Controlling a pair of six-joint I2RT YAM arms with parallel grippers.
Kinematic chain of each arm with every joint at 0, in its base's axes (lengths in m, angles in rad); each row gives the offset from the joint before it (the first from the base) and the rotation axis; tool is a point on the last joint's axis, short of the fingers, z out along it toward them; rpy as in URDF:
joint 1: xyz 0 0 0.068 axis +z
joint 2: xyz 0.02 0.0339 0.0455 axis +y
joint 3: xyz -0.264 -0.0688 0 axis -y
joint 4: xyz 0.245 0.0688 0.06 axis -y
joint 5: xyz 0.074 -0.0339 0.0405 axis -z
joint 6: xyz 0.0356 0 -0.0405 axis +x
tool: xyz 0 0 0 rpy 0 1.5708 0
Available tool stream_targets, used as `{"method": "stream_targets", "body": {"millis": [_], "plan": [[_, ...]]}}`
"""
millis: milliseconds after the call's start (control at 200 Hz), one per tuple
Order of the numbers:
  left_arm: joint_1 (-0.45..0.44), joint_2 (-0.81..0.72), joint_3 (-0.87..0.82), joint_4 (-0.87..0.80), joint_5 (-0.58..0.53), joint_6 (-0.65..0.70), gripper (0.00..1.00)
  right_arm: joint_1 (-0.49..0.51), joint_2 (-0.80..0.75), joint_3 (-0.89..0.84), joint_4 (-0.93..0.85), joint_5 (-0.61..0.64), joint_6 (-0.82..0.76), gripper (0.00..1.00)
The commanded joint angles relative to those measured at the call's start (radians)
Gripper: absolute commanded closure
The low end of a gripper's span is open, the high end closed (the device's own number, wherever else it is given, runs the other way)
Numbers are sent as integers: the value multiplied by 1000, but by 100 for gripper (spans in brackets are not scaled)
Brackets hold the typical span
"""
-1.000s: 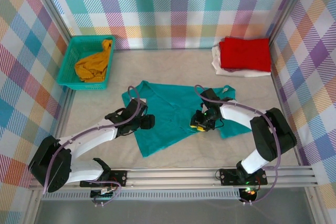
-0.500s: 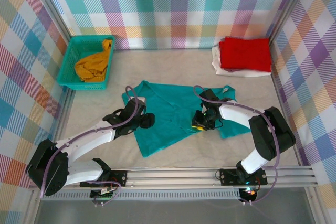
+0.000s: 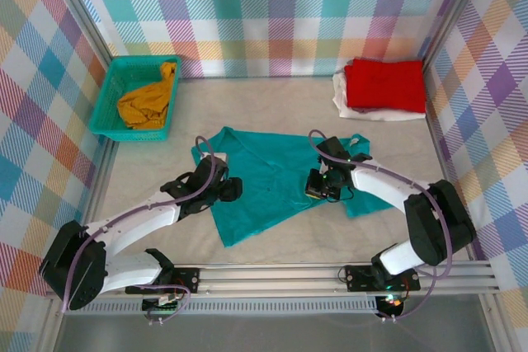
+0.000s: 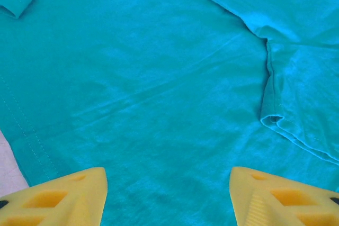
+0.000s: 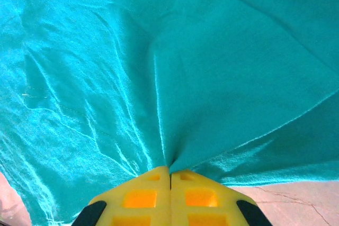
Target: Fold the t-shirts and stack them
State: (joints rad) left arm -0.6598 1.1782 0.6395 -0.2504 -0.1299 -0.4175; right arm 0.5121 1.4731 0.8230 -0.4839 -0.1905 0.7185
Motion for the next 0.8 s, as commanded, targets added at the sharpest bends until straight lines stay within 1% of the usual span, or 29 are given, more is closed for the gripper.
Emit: {"method": "stream_targets", "body": {"millis": [0,145,290,400,460,520,575,645,710,725,795], "plan": [[-6,-26,-23,14,-27,-18,38,5,-21,7,-40,25,-11,100],[-6,-37,-18,16,-42,-13,38,0,-28,77,-45,-2,-30,100],[5,-52,10,31,-88,7,39,-18,-2,214,-43,-14,-37,100],[48,-61,48,75,-111,31,40,-79,56,345,4,-34,-27,100],[85,-55,66,140,-99,60,41,-118,111,437,31,-20,-29,100],[124,-22,102,211,-85,118,41,-153,195,544,58,-7,-41,100],[163,31,162,240,-81,170,41,-184,301,690,59,8,-54,100],[209,116,256,243,-69,231,41,-221,469,911,11,15,-73,100],[243,186,326,250,-81,261,41,-249,627,1164,-43,47,-85,100],[252,204,342,252,-79,266,41,-253,652,1198,-51,48,-85,100],[283,268,401,254,-73,285,41,-284,832,1522,-157,54,-63,100]]}}
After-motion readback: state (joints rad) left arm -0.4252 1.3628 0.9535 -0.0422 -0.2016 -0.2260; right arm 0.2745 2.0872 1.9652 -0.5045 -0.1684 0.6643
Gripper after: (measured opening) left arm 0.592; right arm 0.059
